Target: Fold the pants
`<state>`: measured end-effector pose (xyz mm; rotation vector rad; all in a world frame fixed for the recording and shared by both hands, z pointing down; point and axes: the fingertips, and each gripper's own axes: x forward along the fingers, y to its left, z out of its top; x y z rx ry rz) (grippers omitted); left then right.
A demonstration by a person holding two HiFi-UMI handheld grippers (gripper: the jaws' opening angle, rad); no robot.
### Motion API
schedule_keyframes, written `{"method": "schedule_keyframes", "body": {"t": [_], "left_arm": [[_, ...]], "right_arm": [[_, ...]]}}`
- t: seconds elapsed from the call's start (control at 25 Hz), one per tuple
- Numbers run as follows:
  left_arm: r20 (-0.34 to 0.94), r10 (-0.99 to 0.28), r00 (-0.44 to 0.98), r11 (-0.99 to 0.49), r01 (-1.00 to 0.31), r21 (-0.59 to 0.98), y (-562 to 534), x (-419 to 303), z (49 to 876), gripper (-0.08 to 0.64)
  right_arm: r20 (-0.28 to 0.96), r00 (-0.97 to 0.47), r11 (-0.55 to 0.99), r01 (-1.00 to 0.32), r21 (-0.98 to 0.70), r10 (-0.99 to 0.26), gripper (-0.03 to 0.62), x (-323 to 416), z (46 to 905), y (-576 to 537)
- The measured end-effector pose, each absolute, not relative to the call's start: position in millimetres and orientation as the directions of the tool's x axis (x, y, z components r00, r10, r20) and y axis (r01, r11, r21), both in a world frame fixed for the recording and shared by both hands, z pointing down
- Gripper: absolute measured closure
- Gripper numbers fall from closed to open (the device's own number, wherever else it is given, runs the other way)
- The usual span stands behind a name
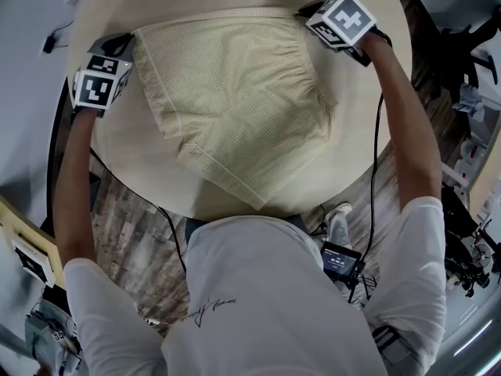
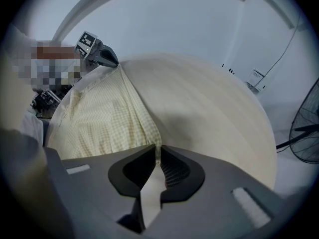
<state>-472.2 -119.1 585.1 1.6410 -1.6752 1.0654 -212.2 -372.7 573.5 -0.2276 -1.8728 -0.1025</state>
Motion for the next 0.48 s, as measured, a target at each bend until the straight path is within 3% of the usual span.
{"method": "schedule_keyframes", "body": {"t": [0.48], "left_arm": [[0.801,-0.589,-0.104,-0.116,-0.971,-0.211,-114,-453,542,0.477]], "right_arm": [[0.946,-0.317,0.976,0.218,-0.002,0.073,0.561,-202,553,-372]]}}
